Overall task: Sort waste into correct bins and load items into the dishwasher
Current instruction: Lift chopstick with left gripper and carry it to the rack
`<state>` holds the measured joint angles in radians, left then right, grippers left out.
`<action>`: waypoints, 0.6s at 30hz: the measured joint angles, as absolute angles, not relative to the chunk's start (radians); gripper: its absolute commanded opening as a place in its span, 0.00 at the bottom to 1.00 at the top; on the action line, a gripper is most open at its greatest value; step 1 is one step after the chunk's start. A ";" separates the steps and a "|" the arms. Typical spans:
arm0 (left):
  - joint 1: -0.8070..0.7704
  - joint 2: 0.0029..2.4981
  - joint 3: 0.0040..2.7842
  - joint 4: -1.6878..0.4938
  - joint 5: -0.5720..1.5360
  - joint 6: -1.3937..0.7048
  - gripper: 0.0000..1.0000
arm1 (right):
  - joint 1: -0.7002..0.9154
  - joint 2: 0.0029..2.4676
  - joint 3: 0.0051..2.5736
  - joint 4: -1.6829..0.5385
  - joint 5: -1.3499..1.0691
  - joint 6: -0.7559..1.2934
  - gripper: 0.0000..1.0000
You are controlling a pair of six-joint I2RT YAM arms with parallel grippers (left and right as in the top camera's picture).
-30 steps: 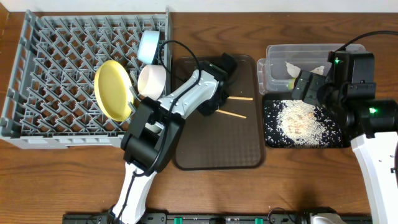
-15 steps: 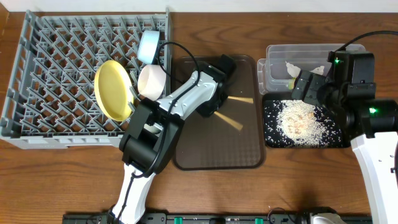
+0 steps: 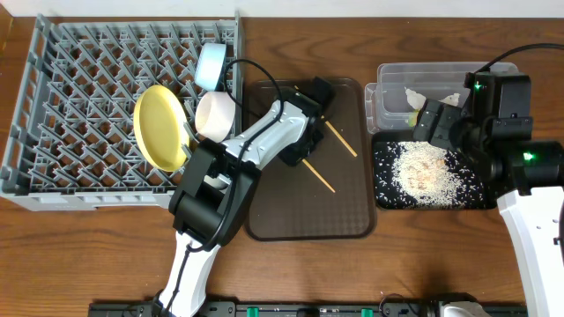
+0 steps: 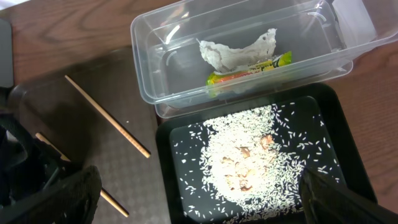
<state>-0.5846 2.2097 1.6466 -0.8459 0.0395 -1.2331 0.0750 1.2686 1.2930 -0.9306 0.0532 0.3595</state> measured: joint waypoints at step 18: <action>-0.568 1.835 1.645 -0.984 -0.047 -0.497 0.07 | 0.075 1.269 1.293 -0.931 0.053 0.359 0.99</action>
<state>-0.5678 1.8351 1.6455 -0.9840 -0.0475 -0.4969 0.0750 1.2686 1.2930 -0.9310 0.0532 0.3592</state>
